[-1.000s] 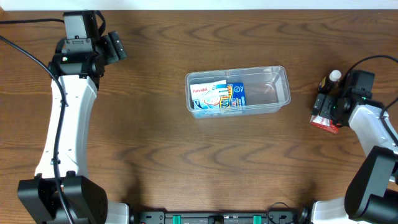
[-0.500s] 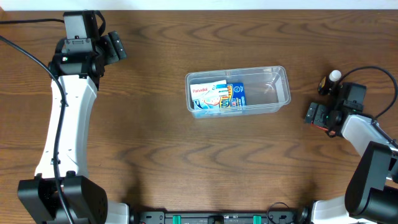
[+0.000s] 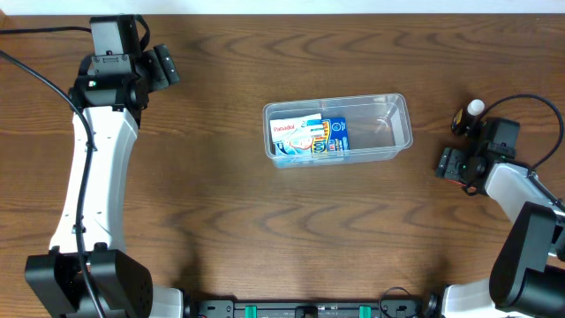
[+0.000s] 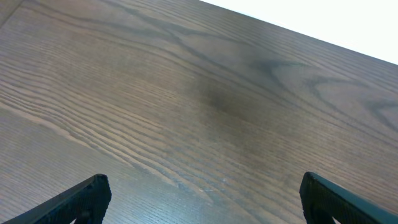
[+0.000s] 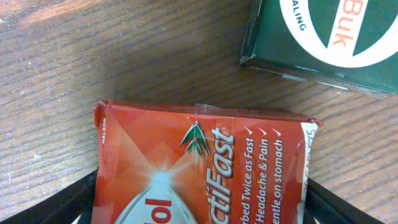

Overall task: Pack container
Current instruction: 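Lift the ActiFast box and carry it left over the container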

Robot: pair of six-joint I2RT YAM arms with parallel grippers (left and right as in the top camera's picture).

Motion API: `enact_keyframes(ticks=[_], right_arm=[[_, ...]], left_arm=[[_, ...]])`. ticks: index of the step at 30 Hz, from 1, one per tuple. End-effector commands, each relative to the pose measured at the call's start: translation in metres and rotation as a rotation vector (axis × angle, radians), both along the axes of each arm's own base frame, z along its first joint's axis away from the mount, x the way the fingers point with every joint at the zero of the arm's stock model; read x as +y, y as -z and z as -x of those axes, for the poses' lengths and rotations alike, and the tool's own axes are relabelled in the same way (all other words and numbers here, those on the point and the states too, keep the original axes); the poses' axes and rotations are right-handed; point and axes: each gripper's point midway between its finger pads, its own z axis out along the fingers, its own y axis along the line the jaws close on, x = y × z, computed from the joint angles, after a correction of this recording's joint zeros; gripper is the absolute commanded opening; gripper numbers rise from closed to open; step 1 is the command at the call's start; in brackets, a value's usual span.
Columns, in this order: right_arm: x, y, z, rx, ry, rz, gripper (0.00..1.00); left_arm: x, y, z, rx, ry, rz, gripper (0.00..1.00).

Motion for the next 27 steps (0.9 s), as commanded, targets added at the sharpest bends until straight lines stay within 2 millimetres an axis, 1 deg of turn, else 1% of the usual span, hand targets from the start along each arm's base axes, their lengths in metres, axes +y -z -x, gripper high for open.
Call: enact_keyframes(ticks=[1,5,9,14,18,22,27], right_arm=[[-0.002,-0.013,0.002,-0.020,-0.001,0.015,0.78],[-0.001,-0.036,0.003,-0.062,-0.003,0.027,0.78],[0.001,-0.067,0.006,-0.134,0.025,0.028,0.78],[0.018,-0.112,0.007,-0.272,0.003,-0.030,0.74],[0.049,-0.145,0.005,-0.382,-0.091,-0.102,0.72],[0.078,-0.164,0.003,-0.415,-0.182,-0.117,0.72],[0.123,-0.188,-0.009,-0.457,-0.306,-0.135,0.71]], left_arm=[[0.002,-0.013,0.000,-0.033,-0.016,0.008,0.98],[0.002,-0.013,0.000,-0.033,-0.016,0.008,0.98],[0.002,-0.013,0.000,-0.033,-0.016,0.008,0.98],[0.002,-0.013,0.000,-0.033,-0.016,0.008,0.98],[0.002,-0.013,0.000,-0.033,-0.016,0.008,0.98],[0.002,-0.013,0.000,-0.033,-0.016,0.008,0.98],[0.002,-0.013,0.000,-0.033,-0.016,0.008,0.98]])
